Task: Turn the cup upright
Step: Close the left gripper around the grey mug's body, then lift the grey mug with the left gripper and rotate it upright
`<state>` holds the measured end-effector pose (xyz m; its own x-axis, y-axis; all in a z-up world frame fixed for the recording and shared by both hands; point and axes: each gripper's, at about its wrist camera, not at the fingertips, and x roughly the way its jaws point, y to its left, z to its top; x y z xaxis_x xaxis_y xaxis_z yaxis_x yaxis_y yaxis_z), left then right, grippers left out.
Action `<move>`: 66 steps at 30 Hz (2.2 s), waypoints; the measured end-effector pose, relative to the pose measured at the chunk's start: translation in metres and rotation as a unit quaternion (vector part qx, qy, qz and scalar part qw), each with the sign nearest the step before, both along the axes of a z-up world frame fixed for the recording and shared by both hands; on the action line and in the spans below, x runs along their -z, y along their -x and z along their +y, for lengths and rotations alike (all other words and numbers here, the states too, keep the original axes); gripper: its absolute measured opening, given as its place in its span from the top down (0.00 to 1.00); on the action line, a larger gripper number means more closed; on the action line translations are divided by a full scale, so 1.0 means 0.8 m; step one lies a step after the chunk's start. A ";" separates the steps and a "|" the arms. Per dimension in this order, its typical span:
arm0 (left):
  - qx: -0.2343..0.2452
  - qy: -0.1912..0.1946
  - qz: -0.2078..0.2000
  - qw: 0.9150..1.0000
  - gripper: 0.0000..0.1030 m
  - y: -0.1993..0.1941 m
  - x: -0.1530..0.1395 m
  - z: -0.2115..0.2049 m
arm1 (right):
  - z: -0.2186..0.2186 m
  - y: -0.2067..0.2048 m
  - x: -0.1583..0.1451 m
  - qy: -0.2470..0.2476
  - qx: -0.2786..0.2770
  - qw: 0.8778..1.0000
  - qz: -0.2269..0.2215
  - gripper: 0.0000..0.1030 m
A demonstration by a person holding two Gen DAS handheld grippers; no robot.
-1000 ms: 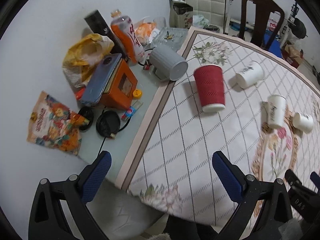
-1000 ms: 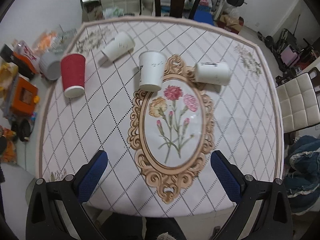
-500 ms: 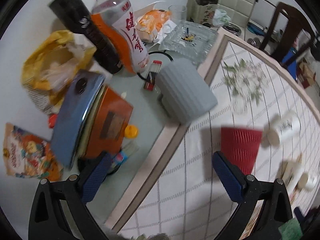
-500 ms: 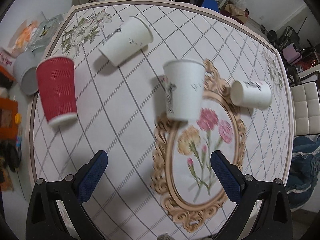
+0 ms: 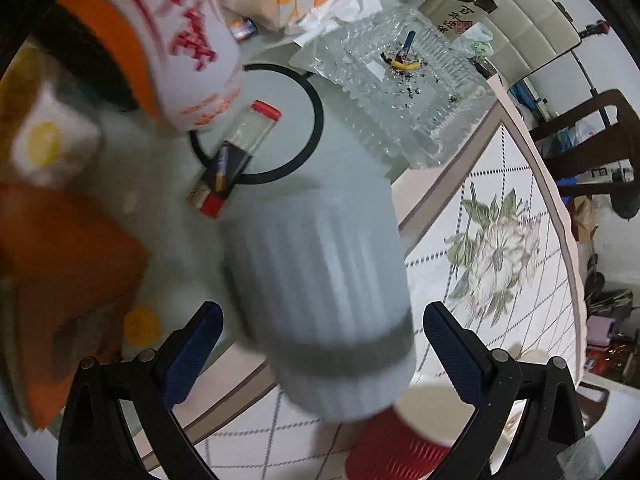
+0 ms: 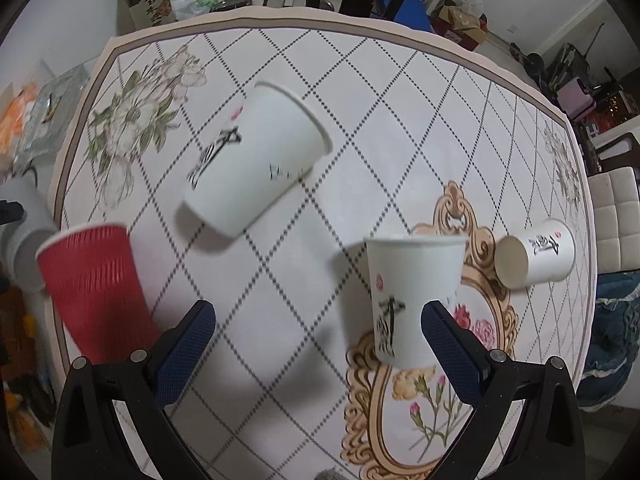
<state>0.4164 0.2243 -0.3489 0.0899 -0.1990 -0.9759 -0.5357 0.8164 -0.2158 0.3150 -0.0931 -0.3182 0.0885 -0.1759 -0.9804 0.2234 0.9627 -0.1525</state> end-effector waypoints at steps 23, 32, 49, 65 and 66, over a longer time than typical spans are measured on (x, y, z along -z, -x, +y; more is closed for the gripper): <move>0.147 -0.150 -0.073 0.975 0.20 0.028 -0.099 -0.033 | -0.034 0.032 -0.044 0.021 0.018 0.999 -0.031 0.00; 0.212 -0.175 -0.089 0.957 0.20 0.123 -0.141 -0.114 | -0.077 0.098 -0.057 0.008 0.026 0.999 -0.033 0.00; 0.384 -0.105 -0.012 0.917 0.20 0.287 -0.036 -0.360 | -0.233 0.243 0.013 0.008 0.091 0.995 0.037 0.00; 0.438 -0.101 0.020 0.893 0.19 0.329 0.037 -0.443 | -0.304 0.315 0.058 0.034 0.149 0.985 0.078 0.00; 0.435 -0.104 0.018 0.894 0.17 0.330 0.039 -0.442 | -0.305 0.318 0.057 0.034 0.150 0.985 0.077 0.00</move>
